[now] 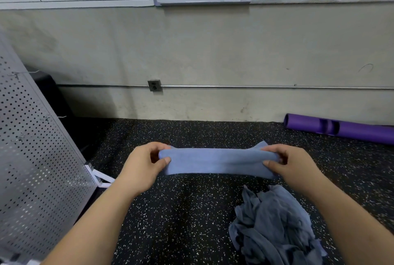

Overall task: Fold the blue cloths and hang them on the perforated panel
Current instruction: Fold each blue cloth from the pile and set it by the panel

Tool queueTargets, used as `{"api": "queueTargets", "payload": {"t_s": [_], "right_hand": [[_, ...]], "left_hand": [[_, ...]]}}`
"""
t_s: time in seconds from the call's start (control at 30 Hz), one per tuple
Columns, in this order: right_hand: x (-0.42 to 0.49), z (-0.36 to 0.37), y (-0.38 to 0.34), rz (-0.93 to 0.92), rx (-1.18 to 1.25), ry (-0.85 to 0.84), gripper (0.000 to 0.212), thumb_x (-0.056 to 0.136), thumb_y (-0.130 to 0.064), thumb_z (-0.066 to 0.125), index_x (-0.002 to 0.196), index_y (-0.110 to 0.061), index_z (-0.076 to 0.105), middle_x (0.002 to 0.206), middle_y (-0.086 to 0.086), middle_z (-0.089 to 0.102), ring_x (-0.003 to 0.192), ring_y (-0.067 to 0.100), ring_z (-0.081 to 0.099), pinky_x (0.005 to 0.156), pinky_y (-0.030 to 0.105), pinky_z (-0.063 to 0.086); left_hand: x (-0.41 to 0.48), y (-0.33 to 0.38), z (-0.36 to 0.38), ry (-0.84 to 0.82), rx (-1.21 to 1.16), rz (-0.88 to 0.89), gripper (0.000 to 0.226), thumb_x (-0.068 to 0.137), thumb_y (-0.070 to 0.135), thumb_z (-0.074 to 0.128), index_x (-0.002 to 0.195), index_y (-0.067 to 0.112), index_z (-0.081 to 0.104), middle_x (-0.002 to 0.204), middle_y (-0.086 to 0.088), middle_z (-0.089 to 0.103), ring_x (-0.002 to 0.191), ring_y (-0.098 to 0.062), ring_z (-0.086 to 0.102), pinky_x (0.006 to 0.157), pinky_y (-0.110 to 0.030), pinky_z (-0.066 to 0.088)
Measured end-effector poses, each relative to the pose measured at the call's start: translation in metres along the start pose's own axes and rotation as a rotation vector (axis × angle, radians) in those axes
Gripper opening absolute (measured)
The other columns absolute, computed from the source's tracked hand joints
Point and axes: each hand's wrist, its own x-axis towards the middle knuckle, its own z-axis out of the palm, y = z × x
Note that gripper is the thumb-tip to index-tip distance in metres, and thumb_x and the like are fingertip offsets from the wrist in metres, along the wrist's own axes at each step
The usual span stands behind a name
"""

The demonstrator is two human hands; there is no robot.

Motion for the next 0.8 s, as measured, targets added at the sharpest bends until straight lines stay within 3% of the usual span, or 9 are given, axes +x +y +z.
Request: {"api": "queueTargets", "payload": {"t_s": [0.1, 0.17, 0.27, 0.4, 0.53, 0.67, 0.8], "right_hand": [[0.001, 0.001, -0.001, 0.015, -0.088, 0.022, 0.023, 0.096, -0.022, 0.078, 0.104, -0.042, 0.074, 0.103, -0.012, 0.073, 0.092, 0.011, 0.068, 0.084, 0.041, 0.060], [0.003, -0.001, 0.000, 0.033, -0.054, 0.030, 0.015, 0.098, -0.026, 0.076, 0.109, -0.035, 0.076, 0.116, -0.012, 0.069, 0.102, 0.013, 0.066, 0.095, 0.041, 0.055], [0.003, -0.003, -0.003, 0.126, 0.219, -0.038, 0.014, 0.104, -0.027, 0.068, 0.114, -0.026, 0.078, 0.109, -0.005, 0.080, 0.101, 0.016, 0.073, 0.090, 0.037, 0.057], [0.000, 0.000, -0.011, 0.229, 0.479, -0.066, 0.016, 0.107, -0.025, 0.064, 0.111, -0.020, 0.079, 0.105, 0.004, 0.081, 0.101, 0.024, 0.076, 0.089, 0.046, 0.064], [-0.002, 0.001, -0.016, 0.250, 0.582, -0.055, 0.015, 0.105, -0.022, 0.067, 0.114, -0.021, 0.079, 0.111, 0.015, 0.076, 0.090, 0.023, 0.073, 0.071, 0.033, 0.063], [-0.004, 0.000, -0.018, 0.225, 0.598, -0.056, 0.021, 0.105, -0.018, 0.067, 0.117, -0.031, 0.076, 0.099, 0.012, 0.073, 0.067, 0.015, 0.066, 0.063, 0.028, 0.061], [-0.004, -0.002, -0.017, 0.168, 0.614, -0.103, 0.032, 0.105, -0.016, 0.067, 0.124, -0.041, 0.073, 0.109, 0.005, 0.080, 0.086, 0.020, 0.071, 0.075, 0.039, 0.059]], "left_hand": [[0.001, 0.000, -0.002, 0.046, 0.023, -0.040, 0.013, 0.096, 0.022, 0.078, 0.100, 0.035, 0.076, 0.104, 0.010, 0.075, 0.096, -0.010, 0.070, 0.091, -0.038, 0.057], [0.000, 0.002, -0.005, 0.042, -0.119, -0.089, 0.008, 0.099, 0.022, 0.076, 0.101, 0.029, 0.077, 0.102, 0.006, 0.078, 0.095, -0.011, 0.071, 0.086, -0.034, 0.055], [-0.003, 0.009, -0.008, -0.047, -0.475, -0.193, 0.009, 0.104, 0.017, 0.068, 0.109, 0.015, 0.075, 0.100, -0.002, 0.079, 0.094, -0.018, 0.072, 0.083, -0.030, 0.054], [-0.002, 0.012, -0.006, -0.071, -0.650, -0.319, 0.018, 0.109, 0.021, 0.061, 0.115, 0.006, 0.068, 0.106, -0.017, 0.072, 0.090, -0.025, 0.074, 0.078, -0.045, 0.066], [-0.005, 0.018, -0.003, -0.002, -0.589, -0.310, 0.013, 0.109, 0.021, 0.062, 0.119, 0.014, 0.066, 0.105, -0.018, 0.069, 0.072, -0.026, 0.075, 0.060, -0.035, 0.064], [-0.006, 0.022, -0.001, 0.003, -0.590, -0.263, 0.016, 0.109, 0.018, 0.060, 0.122, 0.027, 0.061, 0.100, -0.019, 0.069, 0.067, -0.024, 0.072, 0.061, -0.033, 0.062], [-0.006, 0.019, -0.002, -0.090, -0.665, -0.276, 0.029, 0.107, 0.008, 0.062, 0.130, 0.026, 0.063, 0.102, -0.015, 0.064, 0.080, -0.018, 0.072, 0.073, -0.034, 0.065]]}}
